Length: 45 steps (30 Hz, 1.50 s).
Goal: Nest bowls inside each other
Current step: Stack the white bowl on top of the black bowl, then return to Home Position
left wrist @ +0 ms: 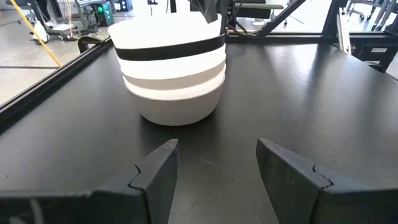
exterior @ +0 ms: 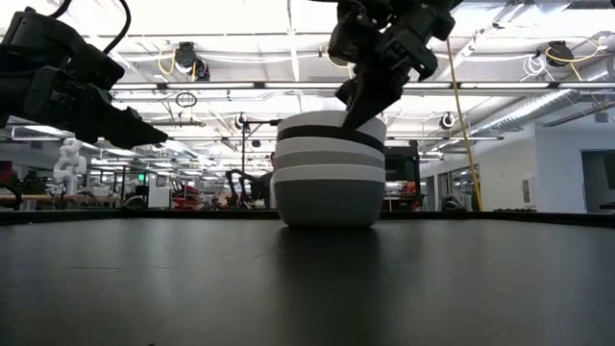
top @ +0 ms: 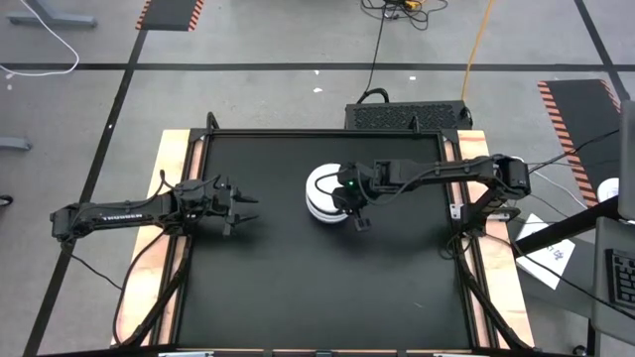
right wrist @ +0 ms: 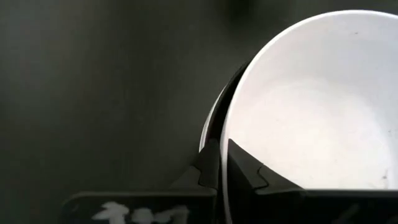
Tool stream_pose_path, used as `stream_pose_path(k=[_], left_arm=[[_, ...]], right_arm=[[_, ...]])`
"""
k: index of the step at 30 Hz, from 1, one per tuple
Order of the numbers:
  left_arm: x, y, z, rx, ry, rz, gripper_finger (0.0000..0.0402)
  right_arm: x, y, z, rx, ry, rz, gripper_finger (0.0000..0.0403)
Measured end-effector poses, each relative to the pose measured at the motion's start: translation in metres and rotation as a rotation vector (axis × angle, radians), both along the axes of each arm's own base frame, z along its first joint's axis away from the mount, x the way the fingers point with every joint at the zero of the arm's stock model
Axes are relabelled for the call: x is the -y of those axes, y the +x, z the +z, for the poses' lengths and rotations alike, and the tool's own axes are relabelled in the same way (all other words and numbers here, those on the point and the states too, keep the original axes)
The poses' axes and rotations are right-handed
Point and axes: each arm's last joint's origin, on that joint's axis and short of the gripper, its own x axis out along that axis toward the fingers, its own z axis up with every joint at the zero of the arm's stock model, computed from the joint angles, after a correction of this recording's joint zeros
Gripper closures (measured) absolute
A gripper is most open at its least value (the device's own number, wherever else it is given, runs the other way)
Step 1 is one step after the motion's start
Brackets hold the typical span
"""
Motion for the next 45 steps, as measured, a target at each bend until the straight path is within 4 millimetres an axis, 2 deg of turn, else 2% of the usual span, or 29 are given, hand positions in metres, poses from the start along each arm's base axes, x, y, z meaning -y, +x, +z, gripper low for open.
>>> stream_pose_path(k=[15, 19, 27, 35, 40, 45], left_arm=[[0.000, 0.000, 0.000, -0.001, -0.004, 0.000, 0.0183], [0.000, 0.000, 0.000, -0.002, -0.007, 0.002, 0.0183], [0.000, 0.000, -0.001, -0.014, -0.015, 0.002, 0.0183], [0.000, -0.001, -0.002, -0.022, -0.023, 0.004, 0.0183], [0.000, -0.001, -0.002, -0.022, -0.023, 0.004, 0.0183], [0.000, -0.001, -0.002, -0.023, -0.022, 0.003, 0.0183]], right_arm=[[0.000, 0.003, 0.002, 0.023, 0.032, -0.079, 0.0403], [0.000, 0.004, 0.003, 0.035, 0.040, -0.090, 0.0393], [0.000, 0.004, 0.003, 0.035, 0.044, -0.096, 0.0350], [0.000, 0.005, 0.004, 0.048, 0.053, -0.107, 0.0278], [0.000, -0.001, 0.017, 0.089, 0.052, -0.109, 0.0237], [0.001, -0.008, 0.041, 0.211, 0.024, -0.096, 0.0217]])
